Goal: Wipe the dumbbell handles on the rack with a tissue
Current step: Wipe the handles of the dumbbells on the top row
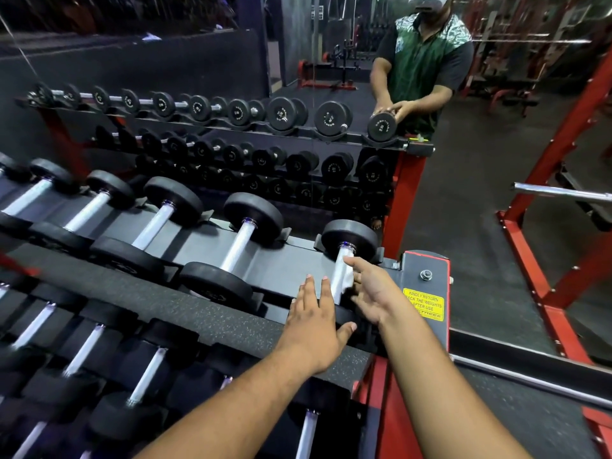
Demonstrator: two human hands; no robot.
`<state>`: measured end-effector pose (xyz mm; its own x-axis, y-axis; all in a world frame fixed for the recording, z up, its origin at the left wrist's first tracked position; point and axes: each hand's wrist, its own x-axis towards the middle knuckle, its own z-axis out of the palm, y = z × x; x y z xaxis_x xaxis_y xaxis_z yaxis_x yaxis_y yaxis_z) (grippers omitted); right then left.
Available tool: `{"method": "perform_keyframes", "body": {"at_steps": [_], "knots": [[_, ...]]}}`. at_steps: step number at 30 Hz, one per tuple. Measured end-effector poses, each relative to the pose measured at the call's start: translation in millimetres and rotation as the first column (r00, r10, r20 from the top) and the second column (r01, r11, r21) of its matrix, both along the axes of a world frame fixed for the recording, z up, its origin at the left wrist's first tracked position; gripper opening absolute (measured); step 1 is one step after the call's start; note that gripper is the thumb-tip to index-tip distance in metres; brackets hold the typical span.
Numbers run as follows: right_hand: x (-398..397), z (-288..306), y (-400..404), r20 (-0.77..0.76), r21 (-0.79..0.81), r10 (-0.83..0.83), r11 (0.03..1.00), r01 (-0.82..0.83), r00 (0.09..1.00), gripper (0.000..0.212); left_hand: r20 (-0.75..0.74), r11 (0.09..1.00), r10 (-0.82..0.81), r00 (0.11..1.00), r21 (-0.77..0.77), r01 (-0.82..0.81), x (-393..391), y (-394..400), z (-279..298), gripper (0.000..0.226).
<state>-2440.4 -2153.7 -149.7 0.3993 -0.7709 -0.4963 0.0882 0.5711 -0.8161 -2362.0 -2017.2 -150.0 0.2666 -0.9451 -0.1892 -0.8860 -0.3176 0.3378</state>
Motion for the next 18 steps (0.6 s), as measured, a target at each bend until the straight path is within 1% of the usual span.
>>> {"method": "perform_keyframes", "body": {"at_steps": [3,5,7,10,12,14,18], "knots": [[6.7,1.6,2.0,-0.015,-0.019,0.038,0.999,-0.038,0.999,0.035,-0.008,1.000,0.004,1.000,0.007,-0.004,-1.2,0.3,1.5,0.092],[9.0,2.1,2.2,0.005,0.044,0.071,0.997,-0.071,0.997,0.035,-0.018,1.000,0.005,1.000,0.000,-0.005,-1.2,1.6,3.1,0.092],[4.8,4.3,3.1,0.034,0.064,0.102,0.993,-0.104,0.994,0.029,-0.031,1.000,0.005,0.999,-0.010,-0.006,-0.3,1.9,2.3,0.093],[-8.3,-4.7,0.2,0.000,-0.017,0.135,0.991,-0.135,0.991,0.020,-0.033,1.000,0.002,0.999,-0.012,-0.002,1.7,0.5,-2.4,0.093],[-14.7,-10.4,1.3,0.026,-0.050,0.124,0.991,-0.123,0.992,0.023,-0.026,1.000,0.004,1.000,-0.014,-0.004,1.8,-0.5,-3.8,0.093],[-11.5,-16.2,2.2,0.003,-0.048,0.127,0.991,-0.127,0.992,0.032,-0.024,1.000,0.006,1.000,-0.016,-0.007,0.2,-0.6,-2.6,0.093],[-1.3,-14.4,7.8,-0.028,0.037,0.158,0.987,-0.157,0.987,0.032,-0.029,0.999,0.015,0.999,-0.030,-0.016,-1.0,0.8,0.9,0.094]]}}
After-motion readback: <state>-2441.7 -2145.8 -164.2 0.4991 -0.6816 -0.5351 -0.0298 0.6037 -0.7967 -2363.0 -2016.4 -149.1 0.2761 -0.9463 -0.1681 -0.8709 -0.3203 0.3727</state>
